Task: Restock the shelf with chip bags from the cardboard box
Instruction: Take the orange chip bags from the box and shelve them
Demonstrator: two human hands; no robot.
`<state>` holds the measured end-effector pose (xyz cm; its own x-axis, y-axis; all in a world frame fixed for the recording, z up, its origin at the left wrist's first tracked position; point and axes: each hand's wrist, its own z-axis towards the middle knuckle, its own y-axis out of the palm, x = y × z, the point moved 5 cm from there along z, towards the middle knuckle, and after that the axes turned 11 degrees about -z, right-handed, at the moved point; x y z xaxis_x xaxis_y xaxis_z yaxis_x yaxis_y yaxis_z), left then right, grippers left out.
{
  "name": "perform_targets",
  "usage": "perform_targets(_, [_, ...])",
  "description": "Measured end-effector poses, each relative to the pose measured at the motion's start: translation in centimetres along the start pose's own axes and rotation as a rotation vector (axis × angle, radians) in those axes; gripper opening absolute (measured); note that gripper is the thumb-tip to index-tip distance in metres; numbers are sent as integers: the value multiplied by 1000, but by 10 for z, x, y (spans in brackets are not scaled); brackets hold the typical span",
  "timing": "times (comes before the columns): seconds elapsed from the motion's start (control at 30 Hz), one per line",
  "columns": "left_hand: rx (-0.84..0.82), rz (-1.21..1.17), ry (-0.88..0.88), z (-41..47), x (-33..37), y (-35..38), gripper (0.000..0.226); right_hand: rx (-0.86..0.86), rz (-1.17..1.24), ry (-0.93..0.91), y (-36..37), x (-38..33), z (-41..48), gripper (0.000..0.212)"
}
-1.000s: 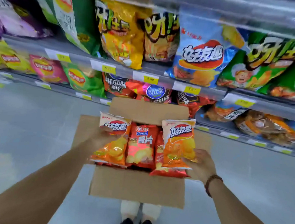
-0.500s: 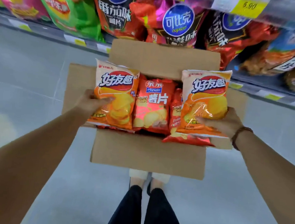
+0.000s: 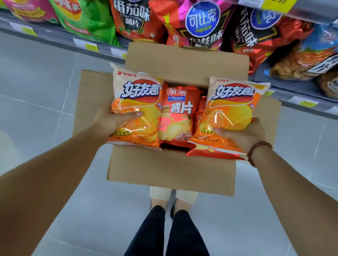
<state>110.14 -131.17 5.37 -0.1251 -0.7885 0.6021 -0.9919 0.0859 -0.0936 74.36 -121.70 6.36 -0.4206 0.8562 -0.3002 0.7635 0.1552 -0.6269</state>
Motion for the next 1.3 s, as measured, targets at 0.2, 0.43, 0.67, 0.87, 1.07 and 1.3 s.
perform_targets(0.2, [-134,-64,-4,-47,20,10,86,3,120,-79,-8,-5,-56,92])
perform_targets(0.43, [-276,-105,-3,-116,87,15,107,-8,252,-376,-53,-55,-135,109])
perform_targets(0.67, [-317,-161,201,-200,194,-3,105,103,242,-544,-148,-120,-224,99])
perform_targets(0.87, [-417,-167,396,-293,296,-2,90,196,325,-656,-237,-170,-307,106])
perform_targets(1.07, [-502,-134,585,-376,387,6,110,330,369,-767,-319,-198,-377,94])
perform_targets(1.3, [-546,-103,759,-467,467,40,106,497,398,-864,-412,-206,-450,107])
